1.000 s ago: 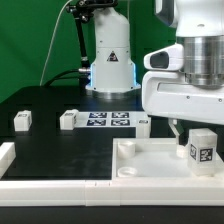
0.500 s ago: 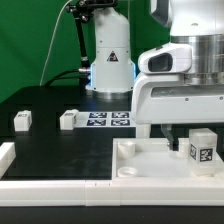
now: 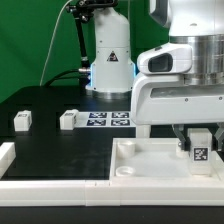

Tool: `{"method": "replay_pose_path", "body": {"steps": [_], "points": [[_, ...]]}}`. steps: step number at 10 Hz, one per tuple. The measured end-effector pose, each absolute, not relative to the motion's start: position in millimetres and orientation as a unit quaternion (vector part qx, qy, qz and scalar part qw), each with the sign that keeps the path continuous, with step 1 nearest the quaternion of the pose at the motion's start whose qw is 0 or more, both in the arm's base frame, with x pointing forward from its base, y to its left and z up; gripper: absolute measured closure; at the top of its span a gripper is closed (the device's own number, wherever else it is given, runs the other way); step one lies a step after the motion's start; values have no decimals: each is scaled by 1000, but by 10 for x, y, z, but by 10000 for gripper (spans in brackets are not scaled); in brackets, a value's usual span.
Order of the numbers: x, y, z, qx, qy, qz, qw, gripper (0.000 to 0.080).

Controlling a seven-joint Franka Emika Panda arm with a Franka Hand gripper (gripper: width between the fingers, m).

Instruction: Assemble one leg

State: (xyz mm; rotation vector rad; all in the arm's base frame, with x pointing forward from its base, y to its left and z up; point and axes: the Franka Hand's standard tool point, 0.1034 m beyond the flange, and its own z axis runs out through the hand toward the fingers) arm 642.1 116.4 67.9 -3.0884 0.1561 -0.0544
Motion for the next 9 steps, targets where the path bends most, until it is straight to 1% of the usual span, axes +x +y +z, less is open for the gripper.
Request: {"method": "replay_pose_path", "body": {"steps": [2, 5, 9], "points": [[6430, 1172, 669, -984, 176, -19, 28, 509], [6427, 1122, 662, -928, 369, -12, 45, 509], [6410, 1122, 656, -847, 530, 0, 44, 509]]}}
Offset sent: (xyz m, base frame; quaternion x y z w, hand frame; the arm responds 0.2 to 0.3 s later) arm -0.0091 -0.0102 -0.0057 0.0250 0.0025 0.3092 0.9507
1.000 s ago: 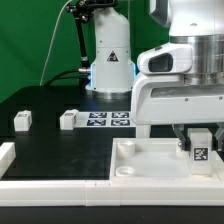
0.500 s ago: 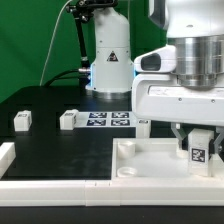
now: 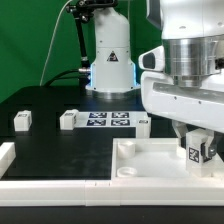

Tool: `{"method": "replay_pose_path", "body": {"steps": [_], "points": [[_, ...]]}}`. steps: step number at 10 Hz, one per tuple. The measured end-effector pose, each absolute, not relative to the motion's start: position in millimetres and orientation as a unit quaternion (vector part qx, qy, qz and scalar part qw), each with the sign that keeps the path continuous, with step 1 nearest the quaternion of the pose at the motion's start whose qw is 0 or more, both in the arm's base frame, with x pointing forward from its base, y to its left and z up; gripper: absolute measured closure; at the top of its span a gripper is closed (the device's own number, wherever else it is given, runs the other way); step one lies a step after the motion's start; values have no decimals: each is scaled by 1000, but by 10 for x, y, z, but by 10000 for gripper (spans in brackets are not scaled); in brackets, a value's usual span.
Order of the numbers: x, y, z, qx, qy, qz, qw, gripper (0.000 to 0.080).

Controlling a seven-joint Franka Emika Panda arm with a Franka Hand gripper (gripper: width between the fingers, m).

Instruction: Assemble one leg

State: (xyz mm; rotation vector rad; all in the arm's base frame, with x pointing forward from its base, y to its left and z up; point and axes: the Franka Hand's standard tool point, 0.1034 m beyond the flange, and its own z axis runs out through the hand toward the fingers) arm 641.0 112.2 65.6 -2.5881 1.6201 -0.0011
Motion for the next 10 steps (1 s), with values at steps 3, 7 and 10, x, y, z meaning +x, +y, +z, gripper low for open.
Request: {"method": "replay_pose_path", "body": {"steps": [3, 7, 10], "points": [[6396, 1131, 659, -766, 642, 8, 39, 509], [6391, 1131, 650, -756, 653, 9, 39, 278], [6411, 1117, 639, -829, 558, 0, 42, 158]]}}
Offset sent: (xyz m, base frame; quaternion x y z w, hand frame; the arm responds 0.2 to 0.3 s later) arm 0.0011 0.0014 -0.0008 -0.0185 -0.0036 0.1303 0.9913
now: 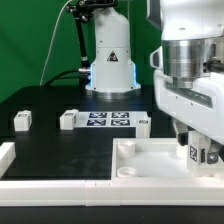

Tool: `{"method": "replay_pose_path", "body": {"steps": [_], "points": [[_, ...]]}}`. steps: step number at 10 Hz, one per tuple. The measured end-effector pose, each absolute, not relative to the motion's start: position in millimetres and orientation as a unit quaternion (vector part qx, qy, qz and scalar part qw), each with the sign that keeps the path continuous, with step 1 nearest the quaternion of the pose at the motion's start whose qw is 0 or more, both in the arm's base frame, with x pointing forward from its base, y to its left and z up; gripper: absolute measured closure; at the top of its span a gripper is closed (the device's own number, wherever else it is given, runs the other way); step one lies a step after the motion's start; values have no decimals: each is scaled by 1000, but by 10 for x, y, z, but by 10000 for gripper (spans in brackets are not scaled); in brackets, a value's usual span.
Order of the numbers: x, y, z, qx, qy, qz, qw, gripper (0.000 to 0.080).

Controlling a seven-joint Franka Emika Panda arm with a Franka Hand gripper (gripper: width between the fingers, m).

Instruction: Assemble one leg

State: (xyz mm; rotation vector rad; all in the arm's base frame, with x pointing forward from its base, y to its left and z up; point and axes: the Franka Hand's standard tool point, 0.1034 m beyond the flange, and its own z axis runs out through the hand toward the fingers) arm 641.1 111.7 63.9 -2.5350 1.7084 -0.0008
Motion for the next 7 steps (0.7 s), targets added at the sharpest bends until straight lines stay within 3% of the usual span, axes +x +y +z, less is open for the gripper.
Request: {"method": "replay_pose_path", "body": {"steps": [7], "points": [[6414, 1185, 652, -975, 220, -18, 36, 150]]}}
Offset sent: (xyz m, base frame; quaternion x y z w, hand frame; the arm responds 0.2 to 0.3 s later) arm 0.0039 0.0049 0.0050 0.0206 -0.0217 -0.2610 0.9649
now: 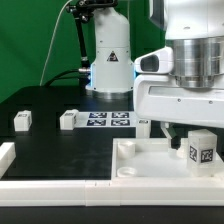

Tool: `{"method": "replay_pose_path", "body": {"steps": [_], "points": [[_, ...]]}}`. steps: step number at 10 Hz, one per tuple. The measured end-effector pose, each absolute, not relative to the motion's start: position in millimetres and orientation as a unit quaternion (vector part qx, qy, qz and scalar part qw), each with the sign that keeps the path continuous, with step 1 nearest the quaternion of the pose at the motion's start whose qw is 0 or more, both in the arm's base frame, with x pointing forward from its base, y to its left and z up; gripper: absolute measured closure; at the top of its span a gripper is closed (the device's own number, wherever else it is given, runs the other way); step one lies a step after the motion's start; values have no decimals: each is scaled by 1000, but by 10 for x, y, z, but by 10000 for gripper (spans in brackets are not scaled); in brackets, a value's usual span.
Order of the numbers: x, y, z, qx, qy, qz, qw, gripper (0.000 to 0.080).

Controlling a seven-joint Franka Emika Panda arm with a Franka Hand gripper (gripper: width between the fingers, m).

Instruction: Assemble one leg

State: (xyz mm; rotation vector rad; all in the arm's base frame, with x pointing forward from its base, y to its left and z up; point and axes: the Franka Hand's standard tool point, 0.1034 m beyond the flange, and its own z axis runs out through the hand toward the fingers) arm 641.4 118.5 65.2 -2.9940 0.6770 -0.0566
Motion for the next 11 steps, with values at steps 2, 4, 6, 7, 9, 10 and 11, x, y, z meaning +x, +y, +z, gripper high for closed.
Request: {"method": "replay_pose_path", "body": {"steps": [2, 4, 6, 7, 9, 10, 11], "points": [[6414, 1190, 657, -990, 135, -22, 30, 150], [6425, 1172, 675, -998, 47, -27, 24, 150], [6433, 1159, 681, -999, -19, -30, 19, 150], [6436, 1153, 681, -999, -21, -30, 19, 150], [6434, 1151, 676, -999, -19, -30, 19, 409], [6434, 1151, 676, -999, -18, -30, 19, 510], [6434, 1150, 676, -999, -10, -30, 19, 510]]}}
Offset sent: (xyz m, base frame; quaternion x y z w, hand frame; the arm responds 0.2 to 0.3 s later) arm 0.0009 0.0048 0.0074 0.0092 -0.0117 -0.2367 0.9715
